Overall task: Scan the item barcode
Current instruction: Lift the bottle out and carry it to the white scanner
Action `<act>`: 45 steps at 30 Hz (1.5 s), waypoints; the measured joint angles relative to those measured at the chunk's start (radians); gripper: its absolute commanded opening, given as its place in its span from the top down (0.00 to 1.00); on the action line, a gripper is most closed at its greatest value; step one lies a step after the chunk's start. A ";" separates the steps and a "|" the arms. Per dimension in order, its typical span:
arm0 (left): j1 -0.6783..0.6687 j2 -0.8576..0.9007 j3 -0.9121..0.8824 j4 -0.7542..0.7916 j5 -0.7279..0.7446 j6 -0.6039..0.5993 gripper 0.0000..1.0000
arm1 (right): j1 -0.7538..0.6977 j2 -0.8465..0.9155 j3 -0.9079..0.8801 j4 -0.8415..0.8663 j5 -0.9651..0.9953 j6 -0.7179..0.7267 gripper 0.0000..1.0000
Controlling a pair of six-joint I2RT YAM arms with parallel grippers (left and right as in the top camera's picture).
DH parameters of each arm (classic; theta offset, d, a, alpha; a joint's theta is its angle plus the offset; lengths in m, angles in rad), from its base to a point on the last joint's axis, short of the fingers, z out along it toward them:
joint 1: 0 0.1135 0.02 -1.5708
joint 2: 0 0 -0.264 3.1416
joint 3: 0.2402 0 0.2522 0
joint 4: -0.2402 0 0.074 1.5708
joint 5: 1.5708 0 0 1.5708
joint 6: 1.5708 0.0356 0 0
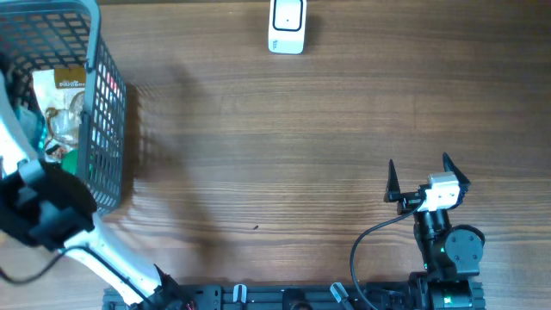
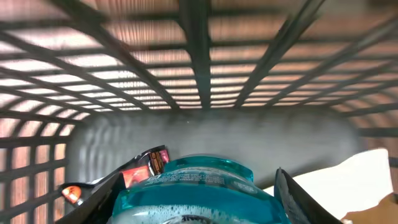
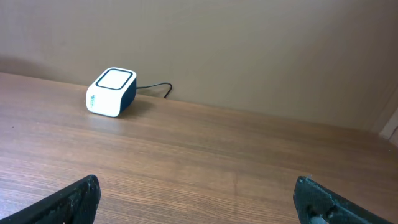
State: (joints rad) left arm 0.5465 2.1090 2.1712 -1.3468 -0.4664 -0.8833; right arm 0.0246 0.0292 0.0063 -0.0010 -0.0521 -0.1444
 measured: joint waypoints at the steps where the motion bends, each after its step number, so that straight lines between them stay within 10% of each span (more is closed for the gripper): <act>1: 0.000 -0.045 0.000 -0.001 0.000 0.003 0.56 | 0.000 0.000 0.000 0.000 0.000 0.000 0.00; 29: -0.029 -0.513 0.000 0.013 0.354 0.059 0.51 | 0.000 0.000 0.000 0.000 0.000 0.000 0.00; 45: -0.624 -0.507 -0.001 0.136 0.365 0.060 0.52 | 0.000 0.000 0.000 0.000 0.000 0.000 0.00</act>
State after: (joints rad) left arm -0.0772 1.6016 2.1700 -1.2106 -0.1013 -0.8238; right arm 0.0246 0.0292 0.0063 -0.0010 -0.0521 -0.1448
